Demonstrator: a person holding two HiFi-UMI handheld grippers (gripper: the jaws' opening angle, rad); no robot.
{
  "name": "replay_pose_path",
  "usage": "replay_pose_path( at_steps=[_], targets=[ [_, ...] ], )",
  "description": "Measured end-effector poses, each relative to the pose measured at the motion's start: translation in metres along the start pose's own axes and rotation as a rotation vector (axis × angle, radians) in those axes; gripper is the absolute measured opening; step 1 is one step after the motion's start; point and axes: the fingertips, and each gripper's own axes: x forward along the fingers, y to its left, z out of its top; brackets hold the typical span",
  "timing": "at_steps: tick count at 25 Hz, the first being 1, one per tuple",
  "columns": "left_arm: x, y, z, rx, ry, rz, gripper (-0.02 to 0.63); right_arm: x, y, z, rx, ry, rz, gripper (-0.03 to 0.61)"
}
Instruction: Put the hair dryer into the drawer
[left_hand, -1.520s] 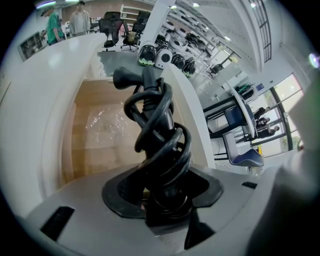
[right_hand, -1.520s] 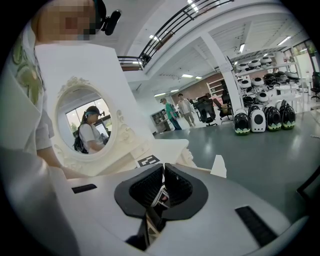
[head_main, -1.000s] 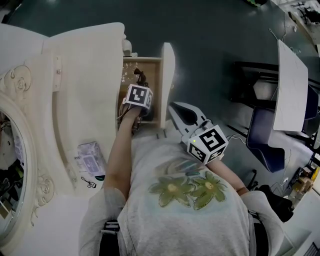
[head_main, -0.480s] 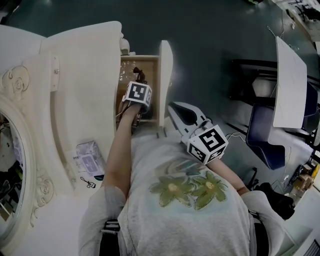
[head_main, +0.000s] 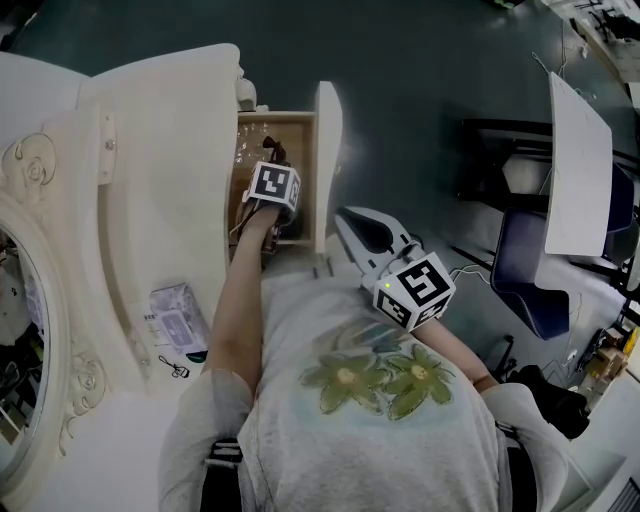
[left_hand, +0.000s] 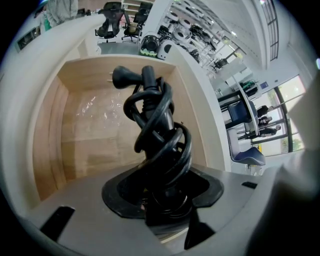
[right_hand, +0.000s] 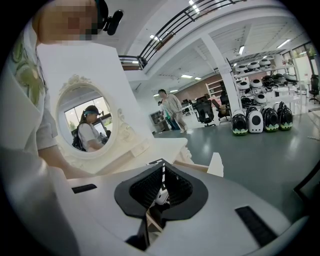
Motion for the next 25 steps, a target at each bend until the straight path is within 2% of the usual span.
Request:
replay_pose_path(
  at_steps=[17, 25],
  targets=[
    [0.018, 0.001, 0.002, -0.012, 0.054, 0.001, 0.209, -0.003, -0.002, -0.005, 0.01, 0.002, -0.009, 0.025],
    [0.023, 0.004, -0.001, -0.046, 0.066, -0.011, 0.209, -0.004, -0.002, -0.007, 0.012, 0.003, -0.016, 0.025]
  ],
)
